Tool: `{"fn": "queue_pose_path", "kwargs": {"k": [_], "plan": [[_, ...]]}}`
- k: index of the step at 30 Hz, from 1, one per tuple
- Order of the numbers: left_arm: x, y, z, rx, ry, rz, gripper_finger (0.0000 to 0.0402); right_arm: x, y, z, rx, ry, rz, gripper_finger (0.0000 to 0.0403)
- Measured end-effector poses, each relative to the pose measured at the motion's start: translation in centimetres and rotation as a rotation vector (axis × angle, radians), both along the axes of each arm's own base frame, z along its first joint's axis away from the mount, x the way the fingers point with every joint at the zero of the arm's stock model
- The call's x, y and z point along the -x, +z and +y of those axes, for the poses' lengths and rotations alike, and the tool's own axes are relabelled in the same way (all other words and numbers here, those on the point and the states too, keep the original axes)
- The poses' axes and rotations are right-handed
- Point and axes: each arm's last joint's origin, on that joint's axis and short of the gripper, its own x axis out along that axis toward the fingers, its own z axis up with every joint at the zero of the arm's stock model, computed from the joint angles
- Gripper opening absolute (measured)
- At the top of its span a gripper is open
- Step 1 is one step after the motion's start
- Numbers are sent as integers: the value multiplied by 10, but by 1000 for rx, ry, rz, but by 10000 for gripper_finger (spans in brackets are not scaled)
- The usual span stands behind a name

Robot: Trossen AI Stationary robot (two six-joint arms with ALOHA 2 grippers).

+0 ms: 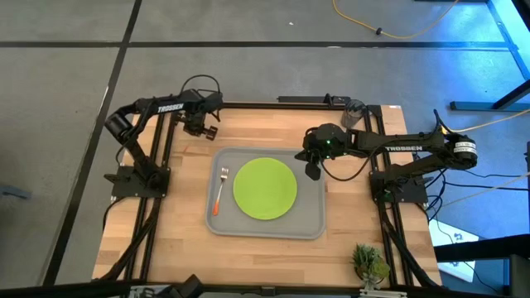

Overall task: Pick and place plate/cup/fork/spoon on tray
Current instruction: Put the orange spoon on the gray serving tray to the right side of the orange fork

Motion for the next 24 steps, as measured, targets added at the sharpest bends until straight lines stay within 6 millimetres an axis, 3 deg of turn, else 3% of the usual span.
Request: {"fn": "queue_pose_path", "kwargs": {"k": [11, 18, 24], "plan": [[-33, 40, -18, 2, -131, 15, 0, 0, 0, 0, -2, -2, 0, 6], [-54, 73, -44, 20, -202, 44, 0, 1, 2, 0, -1, 13, -7, 6], [-66, 93, -77, 26, -187, 42, 0, 10, 15, 3, 23, 53, -51, 6]]}}
